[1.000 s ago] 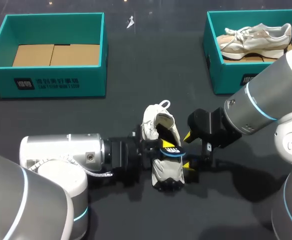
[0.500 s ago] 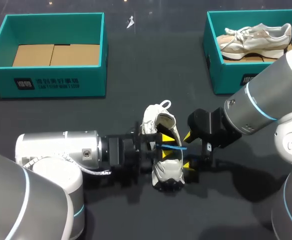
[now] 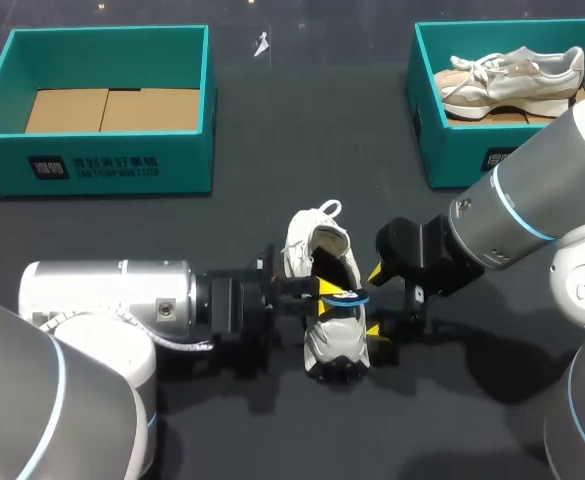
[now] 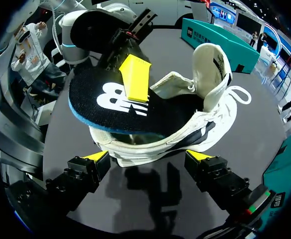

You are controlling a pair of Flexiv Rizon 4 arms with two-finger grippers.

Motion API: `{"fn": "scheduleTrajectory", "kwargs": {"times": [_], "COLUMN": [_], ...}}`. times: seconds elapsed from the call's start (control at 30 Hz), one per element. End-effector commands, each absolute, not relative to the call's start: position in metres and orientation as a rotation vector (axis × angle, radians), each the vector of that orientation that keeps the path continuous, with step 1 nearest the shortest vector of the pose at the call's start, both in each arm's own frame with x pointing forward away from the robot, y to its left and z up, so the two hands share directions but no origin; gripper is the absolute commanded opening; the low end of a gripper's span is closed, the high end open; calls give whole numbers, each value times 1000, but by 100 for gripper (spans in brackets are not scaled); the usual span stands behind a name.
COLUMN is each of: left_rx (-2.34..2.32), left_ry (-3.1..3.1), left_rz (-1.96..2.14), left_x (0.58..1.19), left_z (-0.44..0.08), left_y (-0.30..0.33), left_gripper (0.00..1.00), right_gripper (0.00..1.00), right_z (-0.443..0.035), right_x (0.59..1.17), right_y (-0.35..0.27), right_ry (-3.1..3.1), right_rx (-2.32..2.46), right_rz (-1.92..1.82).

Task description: Take the shoe out of the shoebox, open the shoe tongue, remove and reinsert the insole, then place the shoe into the shoebox

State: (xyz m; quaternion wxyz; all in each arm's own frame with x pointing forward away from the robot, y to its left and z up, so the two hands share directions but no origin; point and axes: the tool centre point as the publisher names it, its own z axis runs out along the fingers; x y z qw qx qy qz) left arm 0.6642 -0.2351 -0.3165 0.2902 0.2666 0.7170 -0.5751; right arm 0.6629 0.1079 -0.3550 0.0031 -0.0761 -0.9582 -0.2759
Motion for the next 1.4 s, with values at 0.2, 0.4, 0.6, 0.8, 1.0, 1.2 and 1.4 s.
{"fn": "scheduleTrajectory", "kwargs": {"times": [0.2,0.4,0.6,0.8,1.0,1.2,1.4], "left_rx": [690,690,687,688,728,782,811], "left_ry": [1929,1944,1948,1929,1900,1901,1907], "left_rz": [-1518,-1491,-1492,-1513,-1529,-1527,-1493], "left_x": [677,681,680,672,663,660,661], "left_z": [-333,-341,-339,-326,-315,-319,-332], "left_y": [-233,-233,-233,-231,-234,-238,-242], "left_gripper": [0,0,0,31,29,0,0], "right_gripper": [100,100,100,100,100,100,100], "right_z": [-355,-355,-355,-355,-355,-355,-355], "right_x": [662,662,662,662,662,662,662], "right_y": [108,108,108,108,108,108,108], "right_ry": [-3006,-3006,-3006,-3006,-3006,-3006,-3006], "right_rx": [-240,-240,-240,-240,-240,-240,-240], "right_rz": [-865,-865,-865,-865,-865,-865,-865]}}
